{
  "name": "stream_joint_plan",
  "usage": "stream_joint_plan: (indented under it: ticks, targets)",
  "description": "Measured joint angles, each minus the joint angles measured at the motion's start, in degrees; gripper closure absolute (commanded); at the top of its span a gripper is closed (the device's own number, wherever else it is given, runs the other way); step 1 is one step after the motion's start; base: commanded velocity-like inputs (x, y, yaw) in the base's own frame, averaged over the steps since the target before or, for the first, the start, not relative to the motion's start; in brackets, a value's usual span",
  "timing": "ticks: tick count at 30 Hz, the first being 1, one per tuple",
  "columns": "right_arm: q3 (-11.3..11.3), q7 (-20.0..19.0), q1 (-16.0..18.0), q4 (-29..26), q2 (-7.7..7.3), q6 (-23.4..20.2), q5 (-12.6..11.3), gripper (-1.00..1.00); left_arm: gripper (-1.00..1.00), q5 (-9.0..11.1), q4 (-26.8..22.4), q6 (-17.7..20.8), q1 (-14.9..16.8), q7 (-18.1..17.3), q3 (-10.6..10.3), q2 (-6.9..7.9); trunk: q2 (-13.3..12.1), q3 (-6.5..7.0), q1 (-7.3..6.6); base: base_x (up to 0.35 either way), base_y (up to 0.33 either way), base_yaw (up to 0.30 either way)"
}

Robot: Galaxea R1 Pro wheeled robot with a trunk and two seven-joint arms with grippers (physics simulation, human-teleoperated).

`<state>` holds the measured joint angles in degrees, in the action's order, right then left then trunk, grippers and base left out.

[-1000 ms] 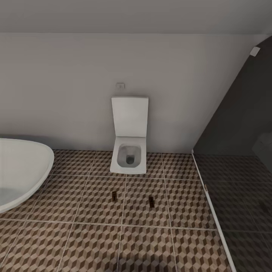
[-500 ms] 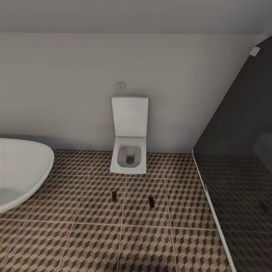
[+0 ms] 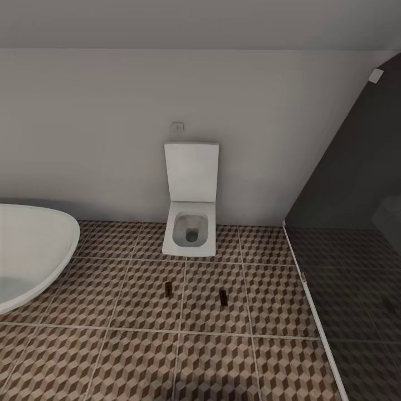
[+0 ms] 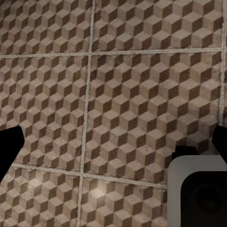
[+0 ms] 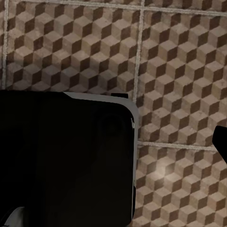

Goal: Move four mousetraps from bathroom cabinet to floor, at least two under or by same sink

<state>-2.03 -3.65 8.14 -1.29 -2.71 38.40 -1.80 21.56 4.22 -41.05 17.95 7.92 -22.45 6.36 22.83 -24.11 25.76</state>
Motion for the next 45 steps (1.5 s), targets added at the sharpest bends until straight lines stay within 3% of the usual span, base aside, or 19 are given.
stream_joint_plan:
  ticks: [45]
  targets:
    - [0.00, 0.00, 0.00, 0.00, 0.00, 0.00, 0.00, -1.00, -1.00, 0.00, 0.00, 0.00, 0.00, 0.00, 0.00, -0.02, 0.00, 0.00, 0.00, 0.000, 0.000, 0.000]
